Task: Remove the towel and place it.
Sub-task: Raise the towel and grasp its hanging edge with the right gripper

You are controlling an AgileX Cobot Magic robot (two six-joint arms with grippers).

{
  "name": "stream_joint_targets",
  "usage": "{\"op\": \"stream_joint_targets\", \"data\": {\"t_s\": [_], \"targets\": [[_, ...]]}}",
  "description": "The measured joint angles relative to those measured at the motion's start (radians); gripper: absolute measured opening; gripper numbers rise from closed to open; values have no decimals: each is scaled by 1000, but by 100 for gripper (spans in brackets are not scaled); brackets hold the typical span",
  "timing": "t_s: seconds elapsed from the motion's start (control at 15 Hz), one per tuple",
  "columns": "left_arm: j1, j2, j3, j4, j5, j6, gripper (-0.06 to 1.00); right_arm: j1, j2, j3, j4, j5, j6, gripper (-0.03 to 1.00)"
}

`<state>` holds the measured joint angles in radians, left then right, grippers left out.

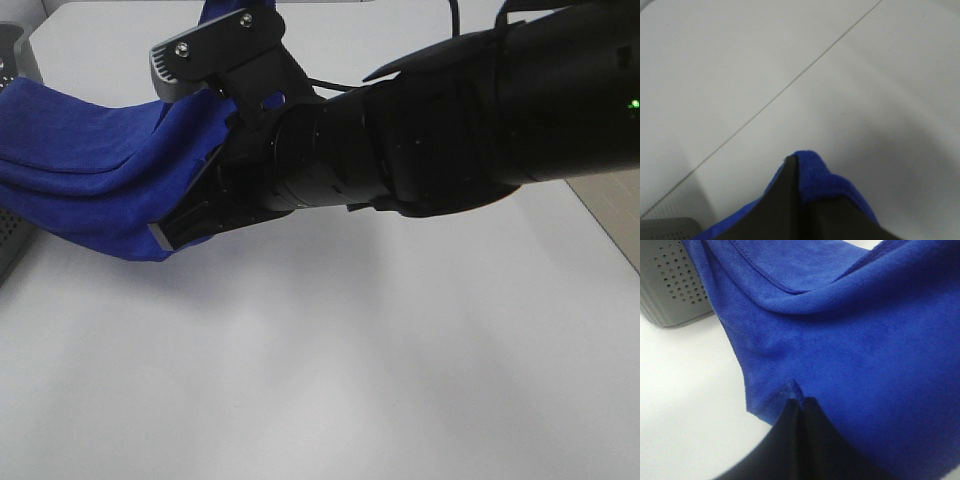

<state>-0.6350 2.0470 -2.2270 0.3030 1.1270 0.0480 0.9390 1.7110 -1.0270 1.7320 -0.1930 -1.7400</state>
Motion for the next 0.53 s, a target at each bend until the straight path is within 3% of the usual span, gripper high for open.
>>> {"op": "stream_joint_targets", "data": {"t_s": [0.07,0.53], "targets": [[40,-3,0,-81,7,0,0,0,-39,38,7,9,37,2],[120,-37,0,-224,20,4,0,0,-221,157,7,-6,123,2]]}}
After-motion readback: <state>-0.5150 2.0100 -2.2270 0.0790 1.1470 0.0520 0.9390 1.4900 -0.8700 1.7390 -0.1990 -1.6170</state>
